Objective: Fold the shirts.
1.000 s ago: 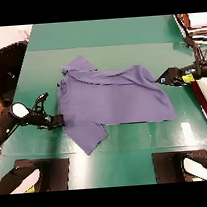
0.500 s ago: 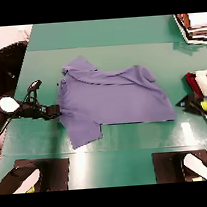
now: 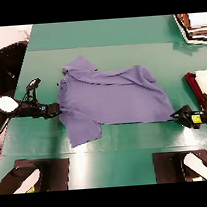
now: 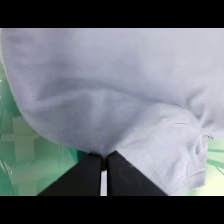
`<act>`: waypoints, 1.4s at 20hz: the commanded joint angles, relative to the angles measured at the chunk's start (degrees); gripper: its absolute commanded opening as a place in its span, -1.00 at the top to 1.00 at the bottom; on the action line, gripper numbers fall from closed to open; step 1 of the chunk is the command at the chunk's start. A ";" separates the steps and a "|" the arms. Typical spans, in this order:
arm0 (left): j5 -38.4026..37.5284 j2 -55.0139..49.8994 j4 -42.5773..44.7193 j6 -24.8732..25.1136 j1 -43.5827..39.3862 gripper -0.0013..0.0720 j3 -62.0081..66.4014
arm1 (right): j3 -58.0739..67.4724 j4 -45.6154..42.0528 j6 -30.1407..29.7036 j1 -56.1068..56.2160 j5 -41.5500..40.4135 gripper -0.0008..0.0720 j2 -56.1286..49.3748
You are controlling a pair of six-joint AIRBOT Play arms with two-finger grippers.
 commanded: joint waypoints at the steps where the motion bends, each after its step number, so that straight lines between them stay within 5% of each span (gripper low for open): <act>1: 0.39 0.07 0.04 0.02 0.04 0.90 0.07 | -0.55 2.19 0.07 5.44 -8.59 0.13 0.00; 4: 0.35 0.26 0.13 0.00 0.04 0.91 0.37 | 2.64 2.19 -0.42 8.81 -8.00 0.93 0.04; 8: -2.21 5.97 3.85 -0.09 0.04 0.91 9.92 | 15.10 2.19 -1.07 12.83 -1.73 0.93 5.18; 15: -3.69 13.75 8.63 -0.09 0.04 0.90 50.10 | 47.56 1.46 -0.98 14.19 -0.20 0.94 20.26; 21: -1.44 13.27 8.72 -0.39 0.04 0.91 79.58 | 71.60 -10.56 1.99 14.21 4.72 0.94 21.84; 28: -3.93 11.04 10.67 -2.12 0.04 0.91 79.41 | 94.03 -12.22 6.54 14.21 19.04 0.94 8.85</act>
